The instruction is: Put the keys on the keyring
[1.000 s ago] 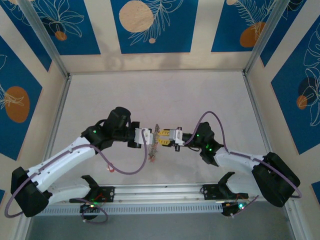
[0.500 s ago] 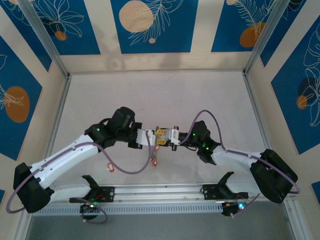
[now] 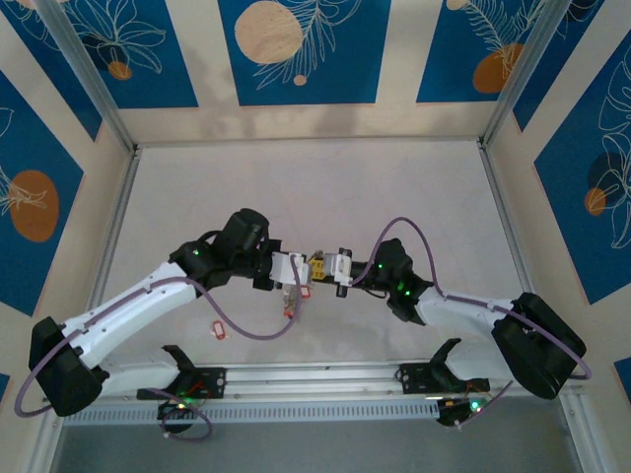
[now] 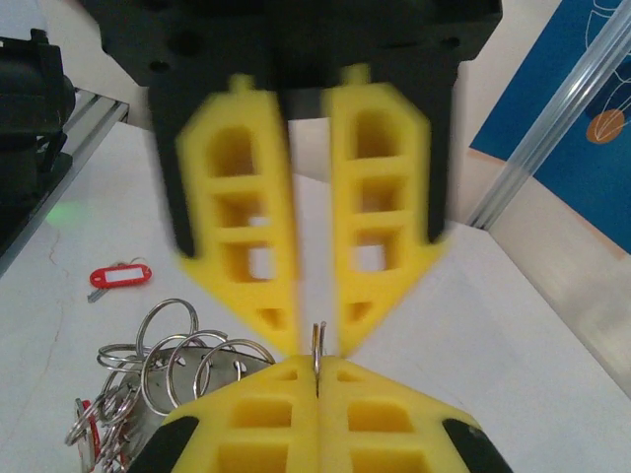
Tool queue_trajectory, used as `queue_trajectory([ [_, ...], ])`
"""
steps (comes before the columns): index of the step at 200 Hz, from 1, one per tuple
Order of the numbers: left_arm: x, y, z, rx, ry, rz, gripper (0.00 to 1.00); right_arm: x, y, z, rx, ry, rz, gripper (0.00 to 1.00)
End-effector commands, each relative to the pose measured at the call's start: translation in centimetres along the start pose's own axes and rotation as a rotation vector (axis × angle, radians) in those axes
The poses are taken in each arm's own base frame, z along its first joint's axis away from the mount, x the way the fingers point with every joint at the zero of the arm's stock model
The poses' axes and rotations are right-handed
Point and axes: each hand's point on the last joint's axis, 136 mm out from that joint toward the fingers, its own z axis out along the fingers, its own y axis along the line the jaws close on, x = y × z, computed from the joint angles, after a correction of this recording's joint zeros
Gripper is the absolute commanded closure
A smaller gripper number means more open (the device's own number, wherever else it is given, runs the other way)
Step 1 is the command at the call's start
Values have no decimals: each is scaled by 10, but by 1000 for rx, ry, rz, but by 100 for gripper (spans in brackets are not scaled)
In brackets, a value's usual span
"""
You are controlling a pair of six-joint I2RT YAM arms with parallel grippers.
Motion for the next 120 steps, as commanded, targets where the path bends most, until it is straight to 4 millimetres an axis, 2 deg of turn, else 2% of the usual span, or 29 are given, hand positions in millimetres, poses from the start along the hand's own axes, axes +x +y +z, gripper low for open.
queue_trajectory([
  [1,-24,13,-17,-68,-72,16,72,-14,-10,-4,45,-66,-43,100],
  [18,-17,13,-25,-113,-60,11,69,-20,-8,-12,27,-117,-52,100],
  [43,-11,3,-30,-116,-67,20,69,-28,-5,-19,-9,-171,-63,100],
  [86,-17,3,-23,-128,-130,16,67,-41,3,-18,-98,-226,-78,100],
  [120,-22,6,-20,-117,-156,17,68,-43,5,-18,-121,-240,-80,100],
])
